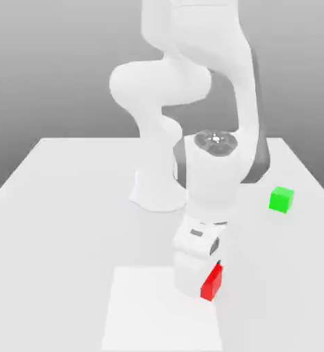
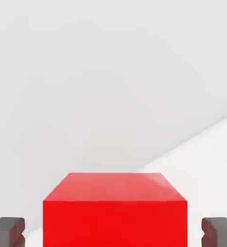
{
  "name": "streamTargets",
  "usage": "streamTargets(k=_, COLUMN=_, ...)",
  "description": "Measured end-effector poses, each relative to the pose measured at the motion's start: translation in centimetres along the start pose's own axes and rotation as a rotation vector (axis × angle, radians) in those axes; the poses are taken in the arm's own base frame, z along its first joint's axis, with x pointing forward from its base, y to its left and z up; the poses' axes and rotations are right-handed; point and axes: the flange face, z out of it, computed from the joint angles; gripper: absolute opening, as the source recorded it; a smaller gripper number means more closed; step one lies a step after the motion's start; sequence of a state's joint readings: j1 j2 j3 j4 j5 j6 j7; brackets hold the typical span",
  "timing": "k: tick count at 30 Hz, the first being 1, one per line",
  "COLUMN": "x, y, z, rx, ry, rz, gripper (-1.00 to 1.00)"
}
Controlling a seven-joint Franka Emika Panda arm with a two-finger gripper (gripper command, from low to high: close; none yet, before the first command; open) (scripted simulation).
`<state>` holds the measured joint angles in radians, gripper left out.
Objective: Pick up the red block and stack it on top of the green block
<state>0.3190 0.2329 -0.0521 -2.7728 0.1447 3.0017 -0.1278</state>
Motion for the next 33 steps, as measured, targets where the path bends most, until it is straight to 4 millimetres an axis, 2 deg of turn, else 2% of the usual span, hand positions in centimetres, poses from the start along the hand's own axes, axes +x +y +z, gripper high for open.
streamTargets(k=3, x=-0.1, y=0.0, z=0.3, rx=-0.004, ry=0.000, rz=0.000, gripper=-1.00)
streamTargets(k=5, x=0.0, y=-0.1, z=-0.3, rx=0.005, ry=0.000, rz=0.000, gripper=-1.00)
streamTargets(k=16, x=0.0, y=0.2, z=-6.5, rx=0.002, ry=0.003, rz=0.020, gripper=-1.00)
streamTargets(k=19, x=-0.1, y=-4.3, z=-8.0, rx=0.023, ry=0.013, rz=-0.030, gripper=-1.00)
streamTargets(k=24, x=-1.0, y=-9.6, z=-10.3, rx=0.062, ry=0.027, rz=-0.046, gripper=-1.00)
streamTargets(k=33, x=-5.4, y=-19.1, z=-13.5, rx=0.105, ry=0.036, rz=-0.107, gripper=-1.00)
